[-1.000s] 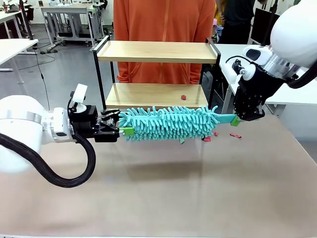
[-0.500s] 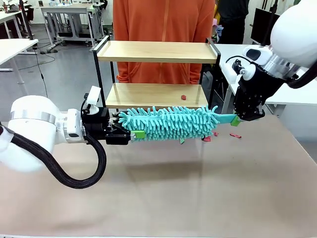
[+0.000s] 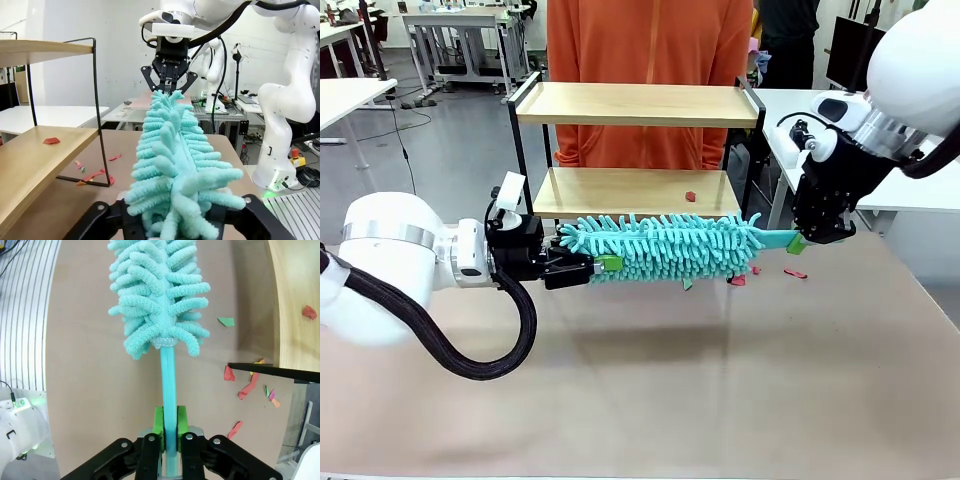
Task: Clean the shelf.
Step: Hand the Duster back to the human.
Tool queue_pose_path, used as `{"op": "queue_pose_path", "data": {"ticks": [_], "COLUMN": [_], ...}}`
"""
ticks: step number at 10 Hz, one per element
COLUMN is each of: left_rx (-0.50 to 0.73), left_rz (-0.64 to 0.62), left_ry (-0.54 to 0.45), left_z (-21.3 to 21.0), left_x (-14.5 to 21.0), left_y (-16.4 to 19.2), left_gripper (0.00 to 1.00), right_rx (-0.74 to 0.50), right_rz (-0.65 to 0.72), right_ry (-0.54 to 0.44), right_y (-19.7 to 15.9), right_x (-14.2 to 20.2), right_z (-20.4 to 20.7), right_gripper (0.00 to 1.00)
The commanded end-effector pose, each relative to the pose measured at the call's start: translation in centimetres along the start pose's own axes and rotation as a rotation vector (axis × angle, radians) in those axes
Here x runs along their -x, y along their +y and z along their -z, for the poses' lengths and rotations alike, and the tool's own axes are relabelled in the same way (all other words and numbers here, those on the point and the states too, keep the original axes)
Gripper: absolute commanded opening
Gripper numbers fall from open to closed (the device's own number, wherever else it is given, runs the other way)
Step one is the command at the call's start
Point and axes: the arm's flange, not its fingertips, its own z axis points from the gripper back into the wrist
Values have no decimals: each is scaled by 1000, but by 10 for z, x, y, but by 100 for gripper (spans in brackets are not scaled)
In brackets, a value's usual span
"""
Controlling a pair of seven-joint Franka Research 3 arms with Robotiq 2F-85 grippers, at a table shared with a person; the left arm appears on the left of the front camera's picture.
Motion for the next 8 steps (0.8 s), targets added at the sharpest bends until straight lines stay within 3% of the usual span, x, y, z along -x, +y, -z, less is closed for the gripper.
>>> {"op": "queue_pose_path", "data": {"ticks": [1,5,6,7,8], "left_rx": [5,52,82,21,21], "left_rz": [0,-8,-16,-20,-20], "left_ry": [-37,-53,-114,-34,-34], "left_z": [-2,-4,-2,-1,-1], "left_x": [3,5,6,5,5], "left_y": [-1,-3,0,-2,-2], "left_gripper": [0,0,0,0,0], "right_rx": [1,1,1,1,-8], "right_rz": [-17,-17,-17,-17,-3], "right_ry": [-6,-6,-6,-6,1], "right_y": [3,3,3,3,2], "right_x": [1,1,1,1,-1], "right_z": [-2,-2,-2,-2,0], "right_gripper": [13,13,13,13,54]}}
